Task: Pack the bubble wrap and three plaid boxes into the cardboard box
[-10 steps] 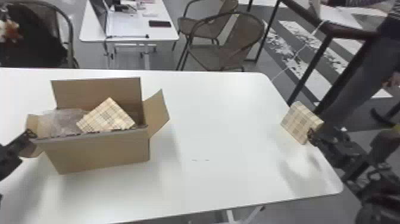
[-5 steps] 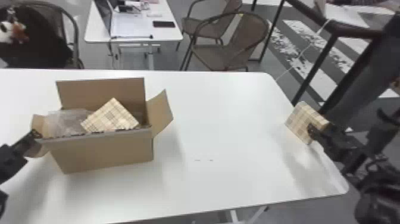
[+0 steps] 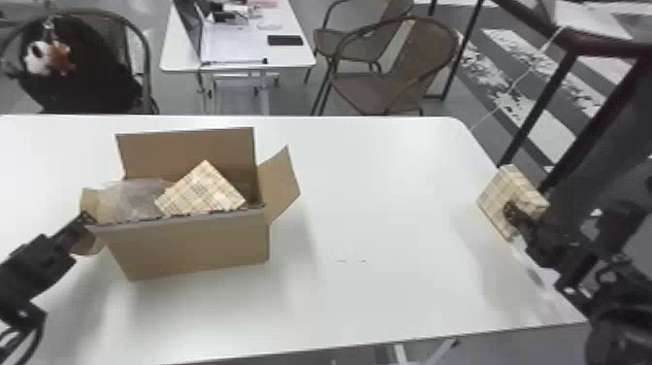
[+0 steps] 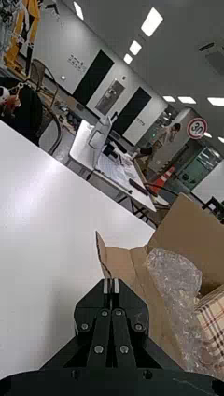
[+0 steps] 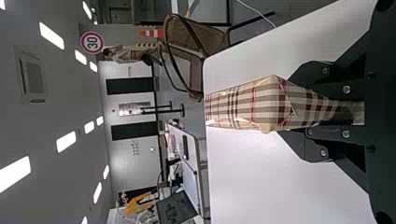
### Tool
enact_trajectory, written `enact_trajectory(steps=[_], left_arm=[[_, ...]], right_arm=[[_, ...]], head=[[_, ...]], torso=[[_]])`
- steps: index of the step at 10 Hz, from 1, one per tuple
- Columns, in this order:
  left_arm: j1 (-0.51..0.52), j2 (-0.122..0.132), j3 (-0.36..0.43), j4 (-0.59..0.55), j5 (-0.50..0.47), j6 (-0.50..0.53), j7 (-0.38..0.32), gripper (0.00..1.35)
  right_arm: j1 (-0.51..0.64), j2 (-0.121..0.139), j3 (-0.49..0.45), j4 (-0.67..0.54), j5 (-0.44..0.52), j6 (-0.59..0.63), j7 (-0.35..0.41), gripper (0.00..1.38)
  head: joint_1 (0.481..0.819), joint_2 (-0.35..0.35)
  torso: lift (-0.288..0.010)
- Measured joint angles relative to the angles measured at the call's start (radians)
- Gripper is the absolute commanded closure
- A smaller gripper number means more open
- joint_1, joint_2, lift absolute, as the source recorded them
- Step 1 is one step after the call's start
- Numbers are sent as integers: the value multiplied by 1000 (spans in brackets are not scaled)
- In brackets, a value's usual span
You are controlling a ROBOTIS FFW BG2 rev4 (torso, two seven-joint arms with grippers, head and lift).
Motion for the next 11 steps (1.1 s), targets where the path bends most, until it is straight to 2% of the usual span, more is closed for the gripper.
enact_trajectory(steps=[2,3,4,5,6,7,9,11], left_arm=[[2,0,1,0,-4,-2,0,1216],[1,0,0,0,-7,-2,0,1216],[-3,0,-4,0,-11,-2,0,1216],[-11,0,-11,0,-15,-2,1,1216],[-19,0,-23,3,-20,-2,2,1216],[-26,0,-35,8,-22,0,2,1216],[-45,0,-60,17,-28,5,3,1216],[-65,0,-82,19,-38,6,6,1216]], right_arm=[[66,4,23,-245,-98,122,-74,1067],[57,5,66,-375,-178,251,-101,1067],[6,-9,134,-459,-274,401,-111,1067],[-72,-40,227,-485,-374,523,-117,1067],[-162,-60,334,-452,-485,621,-117,1067],[-254,-61,445,-358,-614,678,-97,1067],[-429,-45,644,-97,-819,717,-2,1067],[-559,-13,803,133,-967,726,57,1067]], head=[[695,-108],[695,-67],[695,-2],[670,66],[655,133],[652,169],[646,258],[643,301]], torso=[[-174],[-174],[-174],[-174],[-174],[-174],[-174],[-174]])
